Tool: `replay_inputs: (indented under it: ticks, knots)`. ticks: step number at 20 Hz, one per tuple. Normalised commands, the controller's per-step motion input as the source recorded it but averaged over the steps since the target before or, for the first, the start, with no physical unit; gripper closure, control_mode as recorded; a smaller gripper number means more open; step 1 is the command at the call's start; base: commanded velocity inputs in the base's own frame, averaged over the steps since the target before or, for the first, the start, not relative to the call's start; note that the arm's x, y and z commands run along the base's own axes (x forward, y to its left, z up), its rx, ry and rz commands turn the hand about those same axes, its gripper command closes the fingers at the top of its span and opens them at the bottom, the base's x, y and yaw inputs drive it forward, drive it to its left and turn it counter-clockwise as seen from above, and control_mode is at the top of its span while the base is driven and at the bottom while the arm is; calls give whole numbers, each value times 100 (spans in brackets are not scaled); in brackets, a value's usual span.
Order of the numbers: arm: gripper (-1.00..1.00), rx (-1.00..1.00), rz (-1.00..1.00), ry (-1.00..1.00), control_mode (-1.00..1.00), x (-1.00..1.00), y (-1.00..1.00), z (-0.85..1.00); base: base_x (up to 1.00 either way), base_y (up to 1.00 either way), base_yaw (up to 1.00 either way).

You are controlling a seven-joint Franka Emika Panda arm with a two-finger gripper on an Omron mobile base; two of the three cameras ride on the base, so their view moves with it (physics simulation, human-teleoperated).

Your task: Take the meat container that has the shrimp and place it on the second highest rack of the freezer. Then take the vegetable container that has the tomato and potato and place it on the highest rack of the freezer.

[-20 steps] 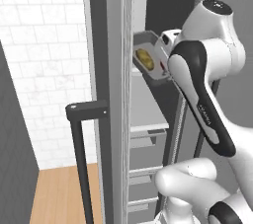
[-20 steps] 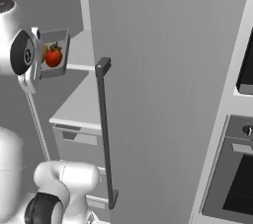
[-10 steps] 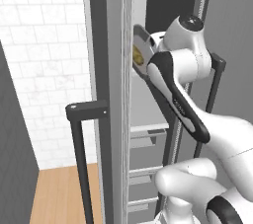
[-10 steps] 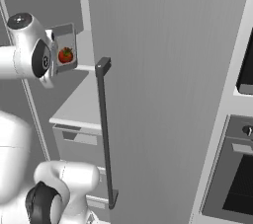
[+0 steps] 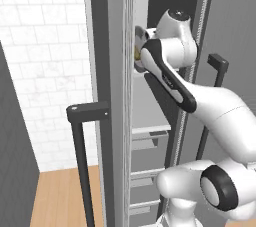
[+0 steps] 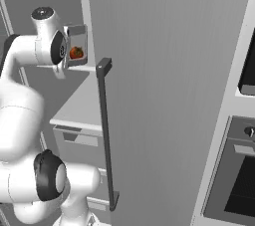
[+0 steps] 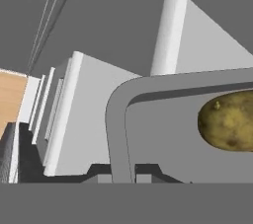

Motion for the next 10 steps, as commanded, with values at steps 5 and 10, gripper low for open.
replay_inputs:
  ticks: [5, 10]
  knots:
    - [100, 0, -6, 5, -100, 82, 0, 1, 0, 0, 0]
    - [100, -2, -7, 0, -100, 87, 0, -7, 0, 0, 0]
